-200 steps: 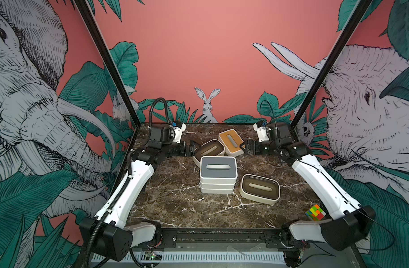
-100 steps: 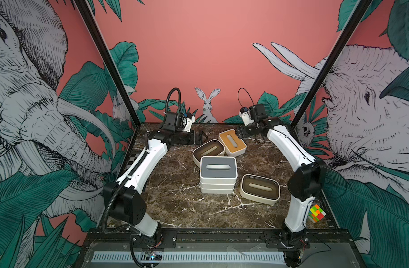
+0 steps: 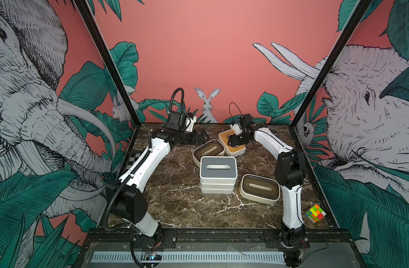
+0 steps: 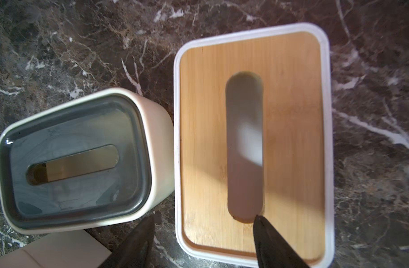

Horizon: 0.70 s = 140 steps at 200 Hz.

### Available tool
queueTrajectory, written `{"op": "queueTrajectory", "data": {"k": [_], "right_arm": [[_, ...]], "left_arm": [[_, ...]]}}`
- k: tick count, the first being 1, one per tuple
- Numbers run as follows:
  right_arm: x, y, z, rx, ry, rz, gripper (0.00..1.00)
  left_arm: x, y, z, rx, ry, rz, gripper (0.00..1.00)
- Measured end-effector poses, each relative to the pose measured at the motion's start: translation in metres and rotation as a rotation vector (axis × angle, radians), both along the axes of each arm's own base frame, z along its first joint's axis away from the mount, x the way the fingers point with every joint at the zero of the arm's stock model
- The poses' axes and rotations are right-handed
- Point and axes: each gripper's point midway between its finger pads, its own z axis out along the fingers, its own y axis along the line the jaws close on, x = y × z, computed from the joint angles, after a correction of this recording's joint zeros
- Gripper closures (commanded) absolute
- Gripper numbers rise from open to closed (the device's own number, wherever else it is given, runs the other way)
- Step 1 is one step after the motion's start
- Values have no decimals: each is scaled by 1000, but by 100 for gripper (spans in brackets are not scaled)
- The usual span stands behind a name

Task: Stack the tissue boxes
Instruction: Pick up the tissue box from the center of the board.

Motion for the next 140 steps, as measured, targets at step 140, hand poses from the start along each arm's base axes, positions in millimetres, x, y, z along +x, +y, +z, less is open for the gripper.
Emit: {"op": "queueTrajectory", "data": {"k": [140], "right_arm": [[26,22,-36,100,41,-59,31]], "left_arm": [[-14,3,-16,25,42,47,0]]}}
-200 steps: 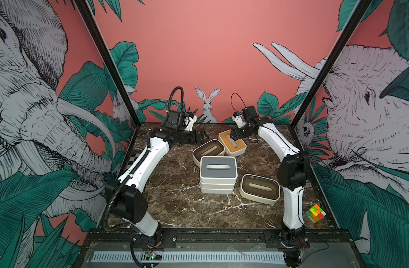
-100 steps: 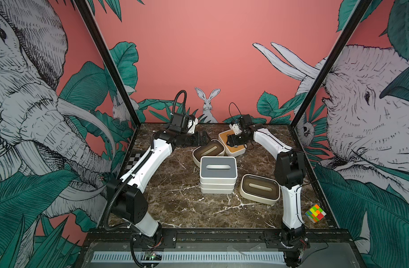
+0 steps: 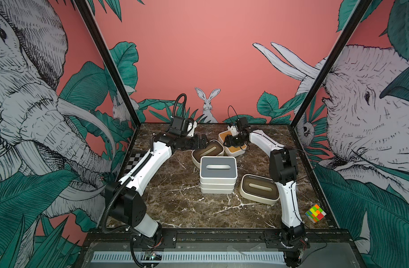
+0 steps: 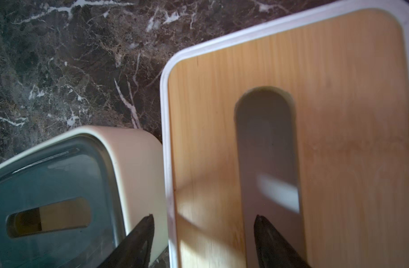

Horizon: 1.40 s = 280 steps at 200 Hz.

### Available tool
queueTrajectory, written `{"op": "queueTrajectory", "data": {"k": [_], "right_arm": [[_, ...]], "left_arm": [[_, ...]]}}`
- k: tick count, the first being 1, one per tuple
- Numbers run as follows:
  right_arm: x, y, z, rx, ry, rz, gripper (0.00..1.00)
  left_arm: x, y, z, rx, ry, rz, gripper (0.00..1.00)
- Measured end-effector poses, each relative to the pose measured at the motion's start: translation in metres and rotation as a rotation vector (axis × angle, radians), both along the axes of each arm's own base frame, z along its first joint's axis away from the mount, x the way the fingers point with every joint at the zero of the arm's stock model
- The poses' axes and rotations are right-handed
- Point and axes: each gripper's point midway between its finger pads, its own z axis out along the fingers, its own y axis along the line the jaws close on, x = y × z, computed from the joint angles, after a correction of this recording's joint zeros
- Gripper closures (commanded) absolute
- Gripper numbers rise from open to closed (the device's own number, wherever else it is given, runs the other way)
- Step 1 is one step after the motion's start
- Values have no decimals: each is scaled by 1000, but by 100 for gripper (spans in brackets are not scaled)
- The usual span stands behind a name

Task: Stack the tissue boxes
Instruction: Pick up the tissue box from the center of the board.

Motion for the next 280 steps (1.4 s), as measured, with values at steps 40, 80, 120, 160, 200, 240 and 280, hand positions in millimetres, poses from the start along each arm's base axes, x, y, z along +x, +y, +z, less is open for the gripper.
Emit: {"op": "queueTrajectory", "data": {"k": [40,80,120,160,200,240,280], "right_arm": [[11,-9,3,-26,-17,-39,31],[14,-25,-2,-55,-18,-78,30],[17,-42,-2,-72,-21,-111,30],[13,-46,0,-76,-31,-90,30],[10,-38,0,-67,-45,-24,30],[-1,-30,-10,-79,-30,24,31],[3,-29,-1,-104,-54,29,31]], "left_arm": [[-4,3,3,1,-10,4,0],[-6,4,-3,6,3,4,0],[-6,3,-3,2,5,3,0],[-7,2,-5,-3,9,2,0],[-7,0,-7,-6,6,-1,1],[-7,0,-10,-6,12,-4,0],[-8,1,-13,-2,18,-4,0]]}}
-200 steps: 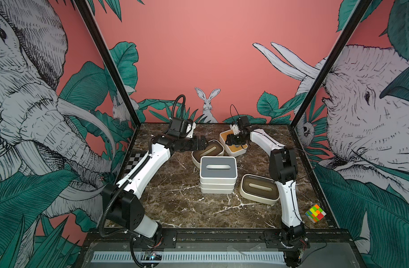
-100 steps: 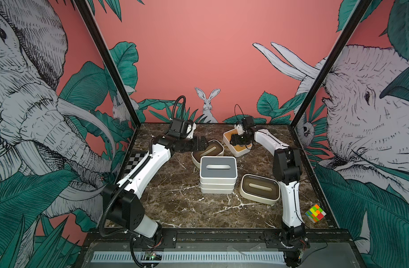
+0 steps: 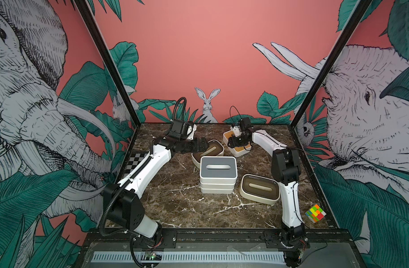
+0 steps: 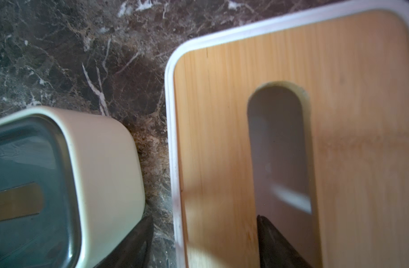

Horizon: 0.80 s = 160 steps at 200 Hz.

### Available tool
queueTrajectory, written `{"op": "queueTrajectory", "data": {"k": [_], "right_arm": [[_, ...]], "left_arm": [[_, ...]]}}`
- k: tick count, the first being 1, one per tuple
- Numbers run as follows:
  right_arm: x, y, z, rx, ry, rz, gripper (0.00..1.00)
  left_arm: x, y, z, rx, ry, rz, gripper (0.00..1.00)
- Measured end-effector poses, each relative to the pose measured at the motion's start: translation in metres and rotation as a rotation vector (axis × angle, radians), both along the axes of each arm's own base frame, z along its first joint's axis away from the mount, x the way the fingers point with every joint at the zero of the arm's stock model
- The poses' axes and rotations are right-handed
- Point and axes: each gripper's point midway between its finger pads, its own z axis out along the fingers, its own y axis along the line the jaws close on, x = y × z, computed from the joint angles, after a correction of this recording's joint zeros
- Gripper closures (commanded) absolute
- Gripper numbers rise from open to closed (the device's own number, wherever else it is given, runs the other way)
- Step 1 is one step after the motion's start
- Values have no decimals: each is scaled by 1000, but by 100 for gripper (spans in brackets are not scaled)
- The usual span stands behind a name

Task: Stack the tissue boxes
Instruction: Pick up the tissue box from the center of the board.

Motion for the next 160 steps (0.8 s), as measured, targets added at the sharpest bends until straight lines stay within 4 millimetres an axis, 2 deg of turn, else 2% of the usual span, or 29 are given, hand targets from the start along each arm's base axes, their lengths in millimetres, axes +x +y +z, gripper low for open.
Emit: {"op": "queueTrajectory", "data": {"k": [63,108,132,160], "right_arm": [[5,0,8,-74,-46,41,34],[-1,7,2,-127,-41,97,35],[1,6,-2,-140,-34,98,44],[1,5,-11,-159,-17,103,44]], "left_arm": [[0,0,0,1,0,-1,0],[-1,0,-2,5,2,-3,0],[-1,0,-3,5,3,-3,0],[-1,0,-2,2,2,-6,0]]}}
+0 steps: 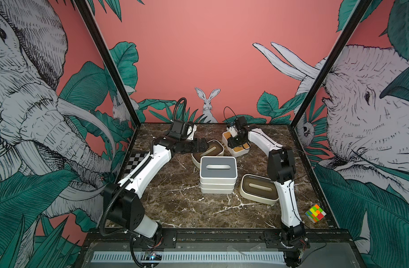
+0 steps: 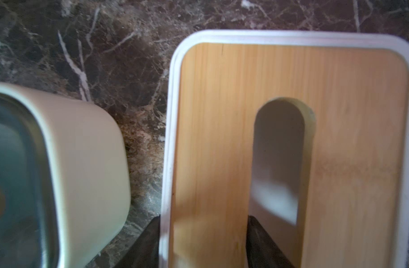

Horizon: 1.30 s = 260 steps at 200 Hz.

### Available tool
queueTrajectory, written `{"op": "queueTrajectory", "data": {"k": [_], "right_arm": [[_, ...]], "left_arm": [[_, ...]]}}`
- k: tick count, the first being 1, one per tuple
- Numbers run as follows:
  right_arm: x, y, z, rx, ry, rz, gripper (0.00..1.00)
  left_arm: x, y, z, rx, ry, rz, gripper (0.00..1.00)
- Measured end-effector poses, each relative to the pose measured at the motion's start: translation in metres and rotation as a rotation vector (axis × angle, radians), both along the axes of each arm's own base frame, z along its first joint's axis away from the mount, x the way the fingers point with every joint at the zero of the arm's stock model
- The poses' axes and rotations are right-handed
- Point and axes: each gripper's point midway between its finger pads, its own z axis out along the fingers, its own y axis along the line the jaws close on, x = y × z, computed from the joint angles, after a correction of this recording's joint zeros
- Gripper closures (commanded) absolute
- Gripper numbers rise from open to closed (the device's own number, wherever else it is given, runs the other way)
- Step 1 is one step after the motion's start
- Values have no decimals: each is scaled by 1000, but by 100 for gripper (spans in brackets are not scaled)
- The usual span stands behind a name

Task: Stack the tissue boxes
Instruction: Pick up the tissue box from the center of the board.

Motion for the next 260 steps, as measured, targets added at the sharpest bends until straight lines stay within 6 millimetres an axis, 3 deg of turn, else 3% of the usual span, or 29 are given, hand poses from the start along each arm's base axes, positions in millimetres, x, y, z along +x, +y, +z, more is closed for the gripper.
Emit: {"op": "queueTrajectory", "data": {"k": [55,108,169,221,260], "right_arm": [[-3,-4,-6,-58,1,38,48],[-5,-5,-7,-70,4,56,60],[-5,-8,-6,-67,-6,78,63],[-23,-20,-5,-87,4,119,64],[-35,-30,5,-97,-2,163,63]], "left_arm": [[0,-2,3,1,-19,-26,0],[0,-2,4,2,-25,-28,0],[-11,6,22,-7,-78,-21,0],[-11,7,25,0,-94,-25,0],[-13,8,15,11,-79,-30,0]]}}
